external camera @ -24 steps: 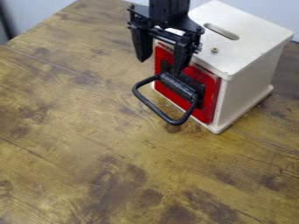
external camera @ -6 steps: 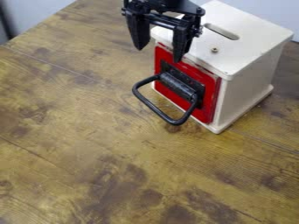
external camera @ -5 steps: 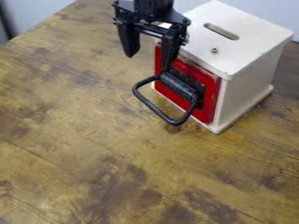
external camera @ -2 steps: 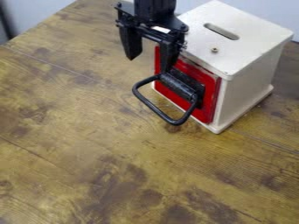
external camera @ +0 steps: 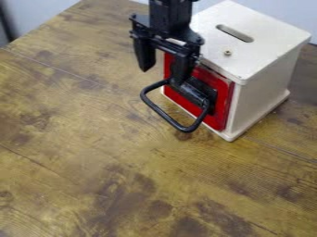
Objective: Close the drawer
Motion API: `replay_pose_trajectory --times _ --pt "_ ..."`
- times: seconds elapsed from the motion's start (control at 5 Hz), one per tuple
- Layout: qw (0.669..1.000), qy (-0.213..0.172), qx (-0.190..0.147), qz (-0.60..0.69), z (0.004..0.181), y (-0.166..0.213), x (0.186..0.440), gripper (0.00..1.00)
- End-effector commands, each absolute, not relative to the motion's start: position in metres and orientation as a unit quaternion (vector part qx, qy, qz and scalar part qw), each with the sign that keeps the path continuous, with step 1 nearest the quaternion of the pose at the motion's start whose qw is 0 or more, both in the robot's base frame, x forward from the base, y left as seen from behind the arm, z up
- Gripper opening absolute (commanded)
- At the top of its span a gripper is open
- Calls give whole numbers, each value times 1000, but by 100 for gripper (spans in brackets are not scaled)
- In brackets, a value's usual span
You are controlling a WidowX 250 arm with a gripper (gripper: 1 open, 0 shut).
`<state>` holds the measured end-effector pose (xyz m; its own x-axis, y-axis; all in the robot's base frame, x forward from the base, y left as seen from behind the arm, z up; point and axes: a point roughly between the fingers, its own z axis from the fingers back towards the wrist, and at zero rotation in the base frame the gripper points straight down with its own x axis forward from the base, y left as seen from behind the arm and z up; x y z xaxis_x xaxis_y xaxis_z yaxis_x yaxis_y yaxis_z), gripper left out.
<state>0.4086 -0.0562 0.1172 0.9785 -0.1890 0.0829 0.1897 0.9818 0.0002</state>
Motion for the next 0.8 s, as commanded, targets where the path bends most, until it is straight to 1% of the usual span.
replay_pose_trajectory --times 0.0,0.2,0.4,0.6 --pt "986 -98 -6 -136 160 -75 412 100" --pt "983 -101 -11 -155 172 -69 407 100" --pt "980 -111 -8 -162 177 -68 397 100" --pt "980 -103 -11 -169 176 -81 400 100"
